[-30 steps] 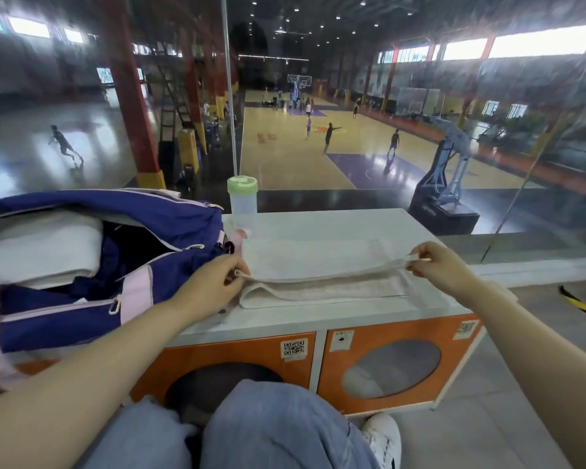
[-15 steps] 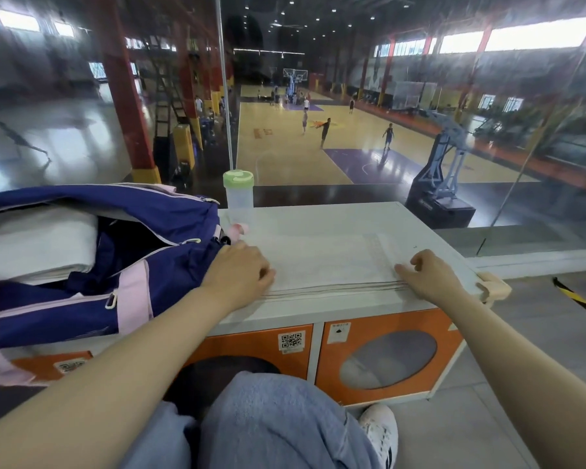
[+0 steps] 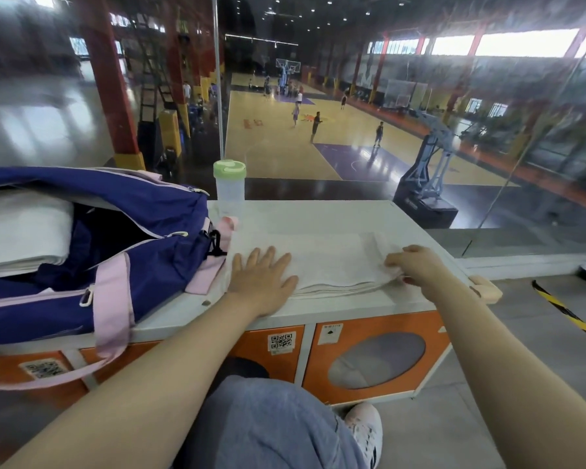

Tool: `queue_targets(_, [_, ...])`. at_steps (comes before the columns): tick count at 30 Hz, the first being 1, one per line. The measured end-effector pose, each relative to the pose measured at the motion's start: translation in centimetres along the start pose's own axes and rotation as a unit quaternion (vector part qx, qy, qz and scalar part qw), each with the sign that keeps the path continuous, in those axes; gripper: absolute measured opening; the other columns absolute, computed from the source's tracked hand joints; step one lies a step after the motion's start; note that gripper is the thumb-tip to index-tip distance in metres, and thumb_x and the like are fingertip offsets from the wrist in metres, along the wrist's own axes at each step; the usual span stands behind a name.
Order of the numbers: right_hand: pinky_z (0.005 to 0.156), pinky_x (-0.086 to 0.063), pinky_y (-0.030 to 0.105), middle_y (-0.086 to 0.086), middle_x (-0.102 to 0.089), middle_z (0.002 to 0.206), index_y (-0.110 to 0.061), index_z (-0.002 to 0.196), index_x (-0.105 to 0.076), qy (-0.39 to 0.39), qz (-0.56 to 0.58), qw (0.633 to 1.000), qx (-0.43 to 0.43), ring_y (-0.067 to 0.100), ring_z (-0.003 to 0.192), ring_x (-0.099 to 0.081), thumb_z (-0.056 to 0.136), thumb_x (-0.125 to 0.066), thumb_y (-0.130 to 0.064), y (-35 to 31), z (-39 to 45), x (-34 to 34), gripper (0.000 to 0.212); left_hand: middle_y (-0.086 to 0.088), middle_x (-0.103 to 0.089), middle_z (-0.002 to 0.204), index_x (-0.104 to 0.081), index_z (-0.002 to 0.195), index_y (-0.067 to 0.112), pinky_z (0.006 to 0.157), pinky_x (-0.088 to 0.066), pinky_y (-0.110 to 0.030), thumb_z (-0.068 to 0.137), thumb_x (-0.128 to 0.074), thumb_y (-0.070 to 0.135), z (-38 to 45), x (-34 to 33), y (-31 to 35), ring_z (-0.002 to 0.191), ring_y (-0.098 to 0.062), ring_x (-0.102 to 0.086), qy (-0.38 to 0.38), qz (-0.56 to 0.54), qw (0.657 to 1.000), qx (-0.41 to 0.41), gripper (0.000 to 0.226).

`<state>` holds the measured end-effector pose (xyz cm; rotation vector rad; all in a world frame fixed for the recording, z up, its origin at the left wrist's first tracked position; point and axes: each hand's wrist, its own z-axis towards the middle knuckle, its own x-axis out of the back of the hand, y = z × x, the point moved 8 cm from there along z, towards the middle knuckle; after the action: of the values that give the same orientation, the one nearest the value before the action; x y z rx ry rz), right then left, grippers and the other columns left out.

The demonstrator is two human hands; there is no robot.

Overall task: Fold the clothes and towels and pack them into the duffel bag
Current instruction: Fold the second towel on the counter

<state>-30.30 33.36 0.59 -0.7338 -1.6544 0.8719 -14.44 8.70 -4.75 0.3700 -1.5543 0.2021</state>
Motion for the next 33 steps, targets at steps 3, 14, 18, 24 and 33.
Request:
queue_targets(3, [0.080,-0.052,0.037,0.002,-0.057,0.095,-0.012,0.097,-0.060,0.045,0.037,0.996,0.069,0.028,0.095,-0.056,0.078,-0.063,0.000,-4.1,-0.6,-0.1,0.023,0.003,0.003,0.164,-0.003,0.155,0.034,0.120,0.004,-0.046,0.100,-0.016,0.054,0.0,0.5,-0.2,0.150,-0.021,0.005,-0.015,-0.061,0.997,-0.039,0.060])
queue_targets(14, [0.063,-0.035,0.027,-0.001,-0.058,0.090,-0.023,0.108,-0.047,0.041,-0.160,0.882,0.441,0.023,0.075,-0.052,0.081,-0.052,-0.007,-16.8,-13.1,-14.7,0.032,-0.006,-0.064,0.085,-0.066,0.106,0.017,0.073,-0.047,-0.030,0.098,-0.038,0.049,-1.7,3.5,-9.8,0.078,-0.021,-0.061,0.120,-0.683,0.661,0.286,0.043])
queue_targets(18, [0.064,-0.042,0.032,0.003,-0.067,0.102,-0.024,0.123,-0.042,-0.033,-0.209,0.871,0.444,0.027,0.089,-0.064,0.089,-0.057,-0.017,-14.1,-14.4,-21.8,0.038,-0.006,-0.065,0.103,-0.062,0.106,0.016,0.088,-0.049,-0.035,0.093,-0.041,0.056,-2.5,2.9,-9.3,0.097,-0.025,-0.062,0.092,-0.718,0.636,0.267,0.047])
queue_targets(24, [0.078,-0.051,0.037,0.006,-0.067,0.113,-0.021,0.141,-0.033,-0.128,-0.215,0.877,0.411,0.028,0.099,-0.062,0.088,-0.054,-0.029,-10.7,-14.0,-23.7,0.057,-0.024,-0.063,0.118,-0.060,0.123,0.004,0.084,-0.048,-0.037,0.084,-0.047,0.045,-1.4,1.3,-11.1,0.111,-0.044,-0.059,0.092,-0.644,0.714,0.261,0.059])
queue_targets(33, [0.081,-0.038,0.013,0.003,-0.063,0.114,-0.010,0.112,-0.059,0.012,-0.006,0.962,0.271,0.019,0.106,-0.058,0.093,-0.045,-0.003,-10.1,-7.5,-14.3,0.024,-0.009,-0.065,0.092,-0.055,0.116,0.010,0.071,-0.047,-0.036,0.084,-0.051,0.058,-2.2,2.6,-9.7,0.082,-0.028,-0.062,0.082,-0.469,0.848,0.232,0.058])
